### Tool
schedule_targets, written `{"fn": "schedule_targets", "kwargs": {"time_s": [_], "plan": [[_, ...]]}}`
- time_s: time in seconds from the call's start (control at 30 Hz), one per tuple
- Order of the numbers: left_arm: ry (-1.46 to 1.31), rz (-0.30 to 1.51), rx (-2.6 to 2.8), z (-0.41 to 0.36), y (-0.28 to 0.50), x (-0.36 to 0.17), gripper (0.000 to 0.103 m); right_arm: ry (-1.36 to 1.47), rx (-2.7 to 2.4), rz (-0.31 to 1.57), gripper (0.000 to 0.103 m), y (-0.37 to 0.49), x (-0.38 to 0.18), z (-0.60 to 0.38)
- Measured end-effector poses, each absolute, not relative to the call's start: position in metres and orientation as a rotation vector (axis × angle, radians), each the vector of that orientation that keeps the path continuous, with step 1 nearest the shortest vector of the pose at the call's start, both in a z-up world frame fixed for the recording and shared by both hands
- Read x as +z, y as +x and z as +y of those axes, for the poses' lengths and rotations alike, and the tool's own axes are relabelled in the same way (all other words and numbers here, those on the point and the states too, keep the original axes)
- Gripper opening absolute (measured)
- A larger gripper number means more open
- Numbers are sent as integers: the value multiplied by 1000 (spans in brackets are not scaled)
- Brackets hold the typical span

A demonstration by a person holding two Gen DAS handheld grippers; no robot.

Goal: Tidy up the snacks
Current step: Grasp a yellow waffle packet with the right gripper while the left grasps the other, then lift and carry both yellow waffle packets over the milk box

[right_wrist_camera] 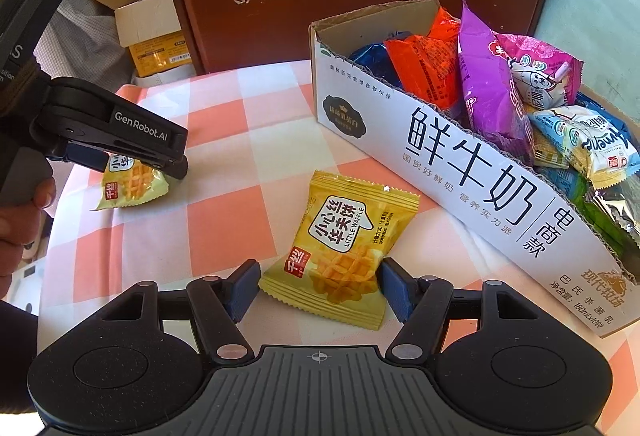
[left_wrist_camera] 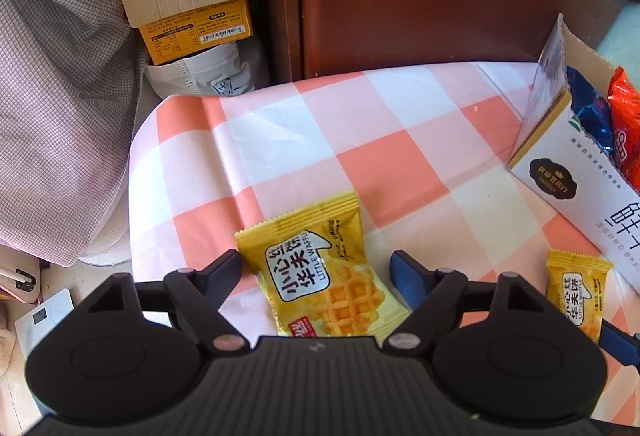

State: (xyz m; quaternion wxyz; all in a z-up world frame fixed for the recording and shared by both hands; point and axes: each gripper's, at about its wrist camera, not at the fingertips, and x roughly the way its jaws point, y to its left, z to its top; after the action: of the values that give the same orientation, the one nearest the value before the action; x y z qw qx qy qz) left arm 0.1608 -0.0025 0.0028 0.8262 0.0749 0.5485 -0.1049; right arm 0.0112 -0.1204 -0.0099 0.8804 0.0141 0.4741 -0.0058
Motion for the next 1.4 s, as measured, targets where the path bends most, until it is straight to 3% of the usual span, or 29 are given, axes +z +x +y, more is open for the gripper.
{"fn": "schedule_targets", "kwargs": {"time_s": [0.1,0.27,1.4], "plan": [[188,1137,-263,-7,156,6,62,29,-8,988,65,11,-10,-120],[245,1098,-308,-13,151,7,55,26,-4,992,65,12,-11,-120],[415,860,-373,-36,124,33,53,72,-16,880,65,7,23,-139]]}}
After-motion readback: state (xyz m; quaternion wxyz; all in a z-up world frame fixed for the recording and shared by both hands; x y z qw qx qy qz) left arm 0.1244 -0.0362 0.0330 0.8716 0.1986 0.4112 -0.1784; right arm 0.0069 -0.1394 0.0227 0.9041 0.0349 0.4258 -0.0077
